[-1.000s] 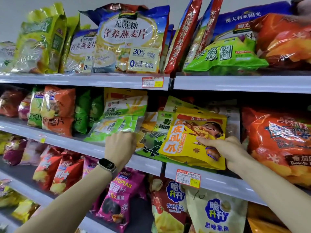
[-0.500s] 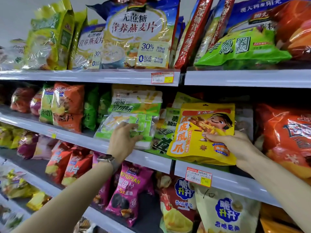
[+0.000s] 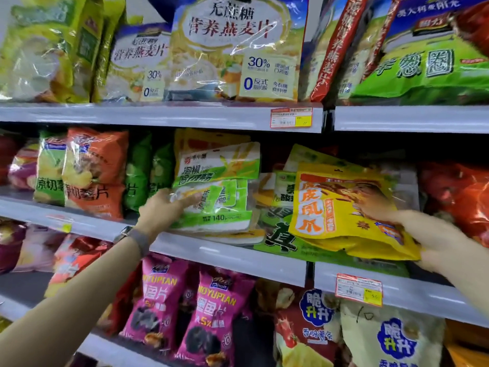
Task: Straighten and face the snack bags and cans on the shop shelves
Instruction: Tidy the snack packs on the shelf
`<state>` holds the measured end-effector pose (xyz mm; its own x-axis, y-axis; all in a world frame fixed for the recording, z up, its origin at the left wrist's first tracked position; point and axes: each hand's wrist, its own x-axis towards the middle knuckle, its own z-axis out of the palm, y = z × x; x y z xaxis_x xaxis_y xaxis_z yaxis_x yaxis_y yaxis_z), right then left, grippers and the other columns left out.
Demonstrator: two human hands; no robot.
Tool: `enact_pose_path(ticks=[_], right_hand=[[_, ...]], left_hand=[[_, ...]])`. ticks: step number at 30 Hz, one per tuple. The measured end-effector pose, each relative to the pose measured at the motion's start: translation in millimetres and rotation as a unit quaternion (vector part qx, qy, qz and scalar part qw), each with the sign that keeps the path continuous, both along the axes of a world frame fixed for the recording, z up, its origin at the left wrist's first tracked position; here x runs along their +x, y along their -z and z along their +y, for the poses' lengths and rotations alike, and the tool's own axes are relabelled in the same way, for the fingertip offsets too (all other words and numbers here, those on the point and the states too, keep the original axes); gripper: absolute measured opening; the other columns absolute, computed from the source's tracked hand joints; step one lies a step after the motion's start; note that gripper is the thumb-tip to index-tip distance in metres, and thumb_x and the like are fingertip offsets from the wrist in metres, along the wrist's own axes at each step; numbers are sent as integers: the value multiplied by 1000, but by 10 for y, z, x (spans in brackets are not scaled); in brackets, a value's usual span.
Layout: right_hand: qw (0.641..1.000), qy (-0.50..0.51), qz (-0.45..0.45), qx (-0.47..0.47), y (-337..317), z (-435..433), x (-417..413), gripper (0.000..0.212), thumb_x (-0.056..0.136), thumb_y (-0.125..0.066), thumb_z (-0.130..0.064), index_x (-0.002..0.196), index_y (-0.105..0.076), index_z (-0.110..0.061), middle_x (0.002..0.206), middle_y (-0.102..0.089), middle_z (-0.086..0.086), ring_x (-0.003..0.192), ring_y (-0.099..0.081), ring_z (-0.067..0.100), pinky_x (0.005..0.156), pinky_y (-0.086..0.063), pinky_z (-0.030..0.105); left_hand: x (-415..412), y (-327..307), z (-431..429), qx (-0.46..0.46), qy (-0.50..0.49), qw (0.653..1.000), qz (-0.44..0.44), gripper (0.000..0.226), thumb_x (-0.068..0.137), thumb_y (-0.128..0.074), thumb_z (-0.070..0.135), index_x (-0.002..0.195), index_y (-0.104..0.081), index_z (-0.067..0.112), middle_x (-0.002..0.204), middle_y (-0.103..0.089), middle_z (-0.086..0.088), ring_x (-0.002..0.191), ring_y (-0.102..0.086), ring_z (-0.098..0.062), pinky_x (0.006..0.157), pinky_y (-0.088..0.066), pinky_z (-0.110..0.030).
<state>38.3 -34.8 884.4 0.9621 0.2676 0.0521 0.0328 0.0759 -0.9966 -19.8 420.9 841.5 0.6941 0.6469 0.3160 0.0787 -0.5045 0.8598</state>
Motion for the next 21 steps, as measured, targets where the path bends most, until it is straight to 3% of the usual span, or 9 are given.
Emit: enact_pose_path(ticks=[2, 4, 6, 9, 12, 14, 16, 18, 21], right_hand=[[1000, -6, 3, -5, 40, 57, -51, 40, 72, -81, -18, 106, -76, 3, 104, -77, 27, 67, -78, 35, 61, -64, 54], [1000, -8, -6, -2, 111, 137, -91, 41, 72, -82, -16, 109, -77, 2, 106, -76, 28, 72, -78, 36, 60, -65, 51], [1000, -2, -23, -3, 172, 218, -107, 48, 72, -83, -15, 117, -74, 0, 108, -76, 28, 76, -78, 38, 63, -65, 53], [998, 12, -55, 10, 182, 309, -140, 48, 73, -82, -13, 120, -72, -3, 109, -77, 25, 82, -78, 39, 70, -63, 60], [997, 23, -73, 29, 141, 367, -191, 45, 74, -81, -11, 117, -72, -5, 107, -77, 24, 82, -79, 38, 70, -63, 59], [995, 31, -82, 40, 113, 396, -216, 45, 76, -81, -9, 119, -72, -6, 109, -77, 22, 88, -78, 39, 74, -63, 59], [994, 37, -93, 37, 83, 410, -249, 49, 75, -83, -10, 123, -71, -9, 113, -77, 21, 99, -76, 41, 87, -60, 63], [993, 41, -102, 36, 54, 399, -267, 54, 73, -85, -12, 125, -71, -10, 114, -77, 20, 103, -75, 42, 95, -55, 65], [993, 50, -103, 37, 18, 369, -291, 55, 71, -86, -13, 124, -72, -11, 113, -77, 20, 104, -75, 42, 98, -53, 66]], left_hand=[[153, 50, 316, -16, 15, 1000, 13, 124, 38, -78, 98, 131, -62, 17, 124, -74, -7, 114, -70, -32, 106, -54, -51], [262, 52, 518, -23, 37, 999, 18, 128, 32, -85, 93, 130, -68, 12, 122, -75, -4, 110, -71, -27, 104, -56, -46], [112, -90, 377, -43, 43, 998, 11, 108, 32, -94, 81, 110, -76, 8, 106, -78, -4, 99, -74, -25, 96, -59, -40], [48, -204, 298, -77, 73, 994, 5, 81, 42, -102, 59, 93, -76, 0, 90, -77, -6, 84, -73, -25, 72, -55, -32], [57, -252, 260, -114, 134, 984, -18, 71, 41, -106, 49, 85, -76, 3, 87, -76, -11, 75, -71, -26, 72, -57, -37], [56, -278, 169, -179, 178, 967, -44, 49, 53, -103, 31, 85, -77, 3, 92, -80, -16, 71, -75, -28, 75, -64, -43], [73, -283, 74, -225, 182, 955, -58, 38, 64, -98, 19, 91, -77, 2, 97, -80, -20, 64, -76, -27, 65, -66, -44], [71, -278, 28, -286, 194, 936, -67, 51, 62, -95, 13, 107, -76, -2, 104, -78, -22, 60, -76, -27, 51, -63, -44], [0, -296, 47, -354, 220, 905, -84, 66, 60, -89, 8, 123, -72, -3, 113, -76, -23, 66, -78, -30, 51, -62, -47]])
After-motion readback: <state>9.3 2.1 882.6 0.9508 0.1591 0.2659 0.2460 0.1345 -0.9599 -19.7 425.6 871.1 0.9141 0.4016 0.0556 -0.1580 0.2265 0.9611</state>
